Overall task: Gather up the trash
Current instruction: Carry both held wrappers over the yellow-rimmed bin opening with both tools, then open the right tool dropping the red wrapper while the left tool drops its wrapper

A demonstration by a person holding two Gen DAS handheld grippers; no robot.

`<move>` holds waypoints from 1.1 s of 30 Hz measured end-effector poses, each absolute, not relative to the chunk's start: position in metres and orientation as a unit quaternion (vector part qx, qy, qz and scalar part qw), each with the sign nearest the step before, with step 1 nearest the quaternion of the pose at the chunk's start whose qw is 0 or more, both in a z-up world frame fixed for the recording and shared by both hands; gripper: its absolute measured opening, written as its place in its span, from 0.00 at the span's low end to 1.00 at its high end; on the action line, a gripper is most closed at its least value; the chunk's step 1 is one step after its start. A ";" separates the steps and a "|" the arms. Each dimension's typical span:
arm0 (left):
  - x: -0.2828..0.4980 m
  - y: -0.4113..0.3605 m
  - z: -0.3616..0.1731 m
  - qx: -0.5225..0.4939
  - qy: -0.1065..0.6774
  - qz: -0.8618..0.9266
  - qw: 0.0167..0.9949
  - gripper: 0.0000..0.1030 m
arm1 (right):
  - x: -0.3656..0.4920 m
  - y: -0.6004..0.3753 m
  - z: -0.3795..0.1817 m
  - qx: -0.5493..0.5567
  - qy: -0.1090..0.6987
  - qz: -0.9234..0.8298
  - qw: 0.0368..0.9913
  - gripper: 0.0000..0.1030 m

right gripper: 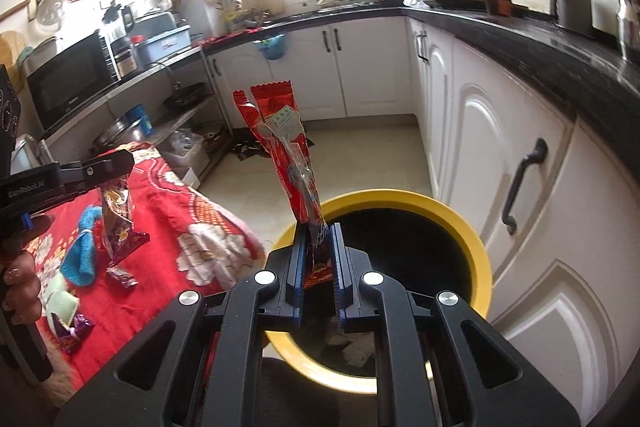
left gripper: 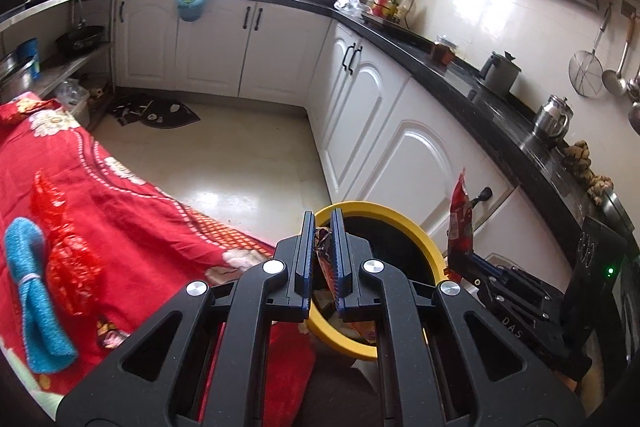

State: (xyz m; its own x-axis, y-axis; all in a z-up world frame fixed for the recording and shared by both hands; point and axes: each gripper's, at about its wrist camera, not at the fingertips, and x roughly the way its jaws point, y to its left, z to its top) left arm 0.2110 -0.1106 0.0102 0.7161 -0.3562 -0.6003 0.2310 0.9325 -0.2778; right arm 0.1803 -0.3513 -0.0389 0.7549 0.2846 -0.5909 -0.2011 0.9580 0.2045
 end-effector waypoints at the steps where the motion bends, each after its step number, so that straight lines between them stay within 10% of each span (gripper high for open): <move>1: 0.214 -0.115 0.009 -0.088 0.342 -0.160 0.922 0.04 | 0.181 -0.354 -0.041 0.066 0.328 0.127 0.934 0.11; 27: 0.259 -0.190 -0.042 -0.038 0.379 -0.175 0.908 0.05 | 0.204 -0.393 -0.109 0.110 0.384 0.060 0.915 0.23; 33: 0.260 -0.183 -0.047 -0.051 0.382 -0.167 0.908 0.38 | 0.203 -0.397 -0.111 0.119 0.381 0.049 0.915 0.41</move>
